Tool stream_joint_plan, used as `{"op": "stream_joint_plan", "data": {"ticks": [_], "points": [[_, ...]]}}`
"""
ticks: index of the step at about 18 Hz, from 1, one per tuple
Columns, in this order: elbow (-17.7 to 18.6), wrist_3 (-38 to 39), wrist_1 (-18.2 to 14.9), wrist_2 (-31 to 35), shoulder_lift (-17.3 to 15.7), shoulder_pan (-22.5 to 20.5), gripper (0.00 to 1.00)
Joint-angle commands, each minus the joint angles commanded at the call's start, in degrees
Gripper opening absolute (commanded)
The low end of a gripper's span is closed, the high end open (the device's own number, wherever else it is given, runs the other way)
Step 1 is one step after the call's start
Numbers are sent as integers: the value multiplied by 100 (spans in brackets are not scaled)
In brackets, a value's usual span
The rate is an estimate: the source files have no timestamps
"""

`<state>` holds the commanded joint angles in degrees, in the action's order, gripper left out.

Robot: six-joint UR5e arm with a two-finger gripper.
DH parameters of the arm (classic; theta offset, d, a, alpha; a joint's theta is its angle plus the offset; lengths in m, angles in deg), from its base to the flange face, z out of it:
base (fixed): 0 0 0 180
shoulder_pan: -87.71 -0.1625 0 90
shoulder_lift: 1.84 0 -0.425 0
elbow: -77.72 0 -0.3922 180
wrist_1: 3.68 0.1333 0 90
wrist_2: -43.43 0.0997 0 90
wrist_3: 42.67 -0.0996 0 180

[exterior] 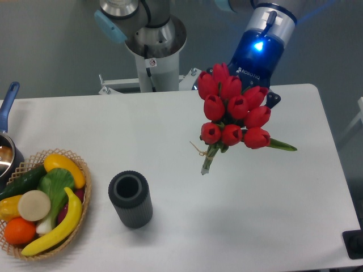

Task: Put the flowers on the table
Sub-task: 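Carry the red tulip bouquet in the gripper toward the table center, then swing the held tulips toward the black vase and tilt them down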

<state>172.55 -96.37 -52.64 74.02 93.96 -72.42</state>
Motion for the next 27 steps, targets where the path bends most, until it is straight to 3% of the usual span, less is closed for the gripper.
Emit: {"op": "stream_joint_plan", "data": {"ticks": [8,10,12,18,23,27], "points": [[-157,18,-26,44,-18,-18,41],[-403,9,-297,210,-9,-79,41],[-553,-9,-623,587,-9,-53,40],[-518,-324,-931,1694,-219,79,40],[-282,-967,-1528,2617,-465,237,40],[105,-1502,-1792,3882,-633,535,40]]}}
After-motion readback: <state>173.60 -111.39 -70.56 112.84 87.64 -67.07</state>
